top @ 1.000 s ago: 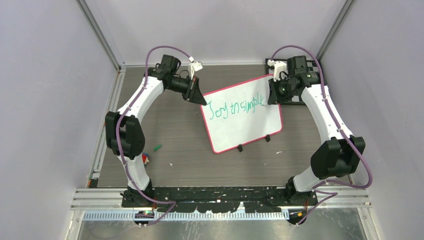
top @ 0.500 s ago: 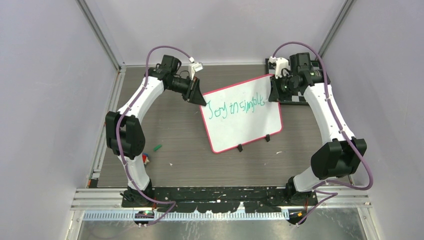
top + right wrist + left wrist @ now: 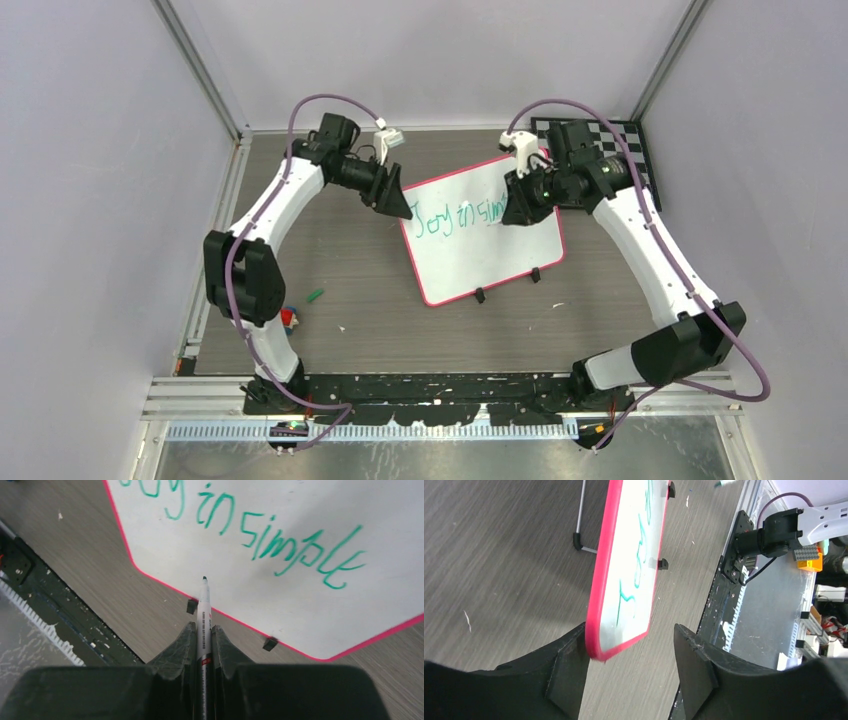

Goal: Write a sentence on the whiteboard

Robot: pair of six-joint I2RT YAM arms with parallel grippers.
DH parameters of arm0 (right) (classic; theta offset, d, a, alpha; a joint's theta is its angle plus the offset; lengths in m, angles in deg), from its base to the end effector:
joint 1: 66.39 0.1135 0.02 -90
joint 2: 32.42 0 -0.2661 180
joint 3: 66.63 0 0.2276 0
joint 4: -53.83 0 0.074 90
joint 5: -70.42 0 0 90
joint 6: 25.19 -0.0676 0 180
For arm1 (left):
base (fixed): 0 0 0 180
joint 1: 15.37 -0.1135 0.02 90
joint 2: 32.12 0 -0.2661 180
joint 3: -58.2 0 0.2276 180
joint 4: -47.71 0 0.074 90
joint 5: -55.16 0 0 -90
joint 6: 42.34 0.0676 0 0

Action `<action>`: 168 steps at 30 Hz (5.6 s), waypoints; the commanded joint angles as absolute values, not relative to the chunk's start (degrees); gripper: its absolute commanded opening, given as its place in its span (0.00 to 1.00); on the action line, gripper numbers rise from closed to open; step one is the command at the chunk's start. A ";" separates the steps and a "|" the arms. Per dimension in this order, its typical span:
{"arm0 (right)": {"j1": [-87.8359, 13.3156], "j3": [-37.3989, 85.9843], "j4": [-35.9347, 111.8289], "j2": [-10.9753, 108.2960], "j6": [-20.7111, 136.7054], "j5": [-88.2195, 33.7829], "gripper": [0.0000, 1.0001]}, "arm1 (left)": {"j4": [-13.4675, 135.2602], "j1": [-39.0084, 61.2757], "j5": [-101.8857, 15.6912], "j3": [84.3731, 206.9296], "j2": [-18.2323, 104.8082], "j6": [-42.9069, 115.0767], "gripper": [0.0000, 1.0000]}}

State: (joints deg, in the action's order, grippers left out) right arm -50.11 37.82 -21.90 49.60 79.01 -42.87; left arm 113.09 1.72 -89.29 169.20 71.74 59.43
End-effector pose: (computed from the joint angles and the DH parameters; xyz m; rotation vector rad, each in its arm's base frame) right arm 0.2563 0.1027 0.3548 -0.8095 2.3309 0.5221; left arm 0.3368 -0.1611 0.3038 0.9235 2.2015 -1.2452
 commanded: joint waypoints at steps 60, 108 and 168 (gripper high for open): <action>-27.91 15.19 5.19 45.95 70.91 -23.55 0.00 | 99.65 1.68 -91.17 155.94 69.44 50.96 0.00; -25.56 12.55 5.32 49.23 70.01 -25.16 0.00 | 100.03 1.68 -90.76 155.72 69.40 52.02 0.00; -29.29 16.71 0.91 45.84 69.79 -21.27 0.00 | 99.83 1.68 -91.36 156.03 69.05 52.26 0.00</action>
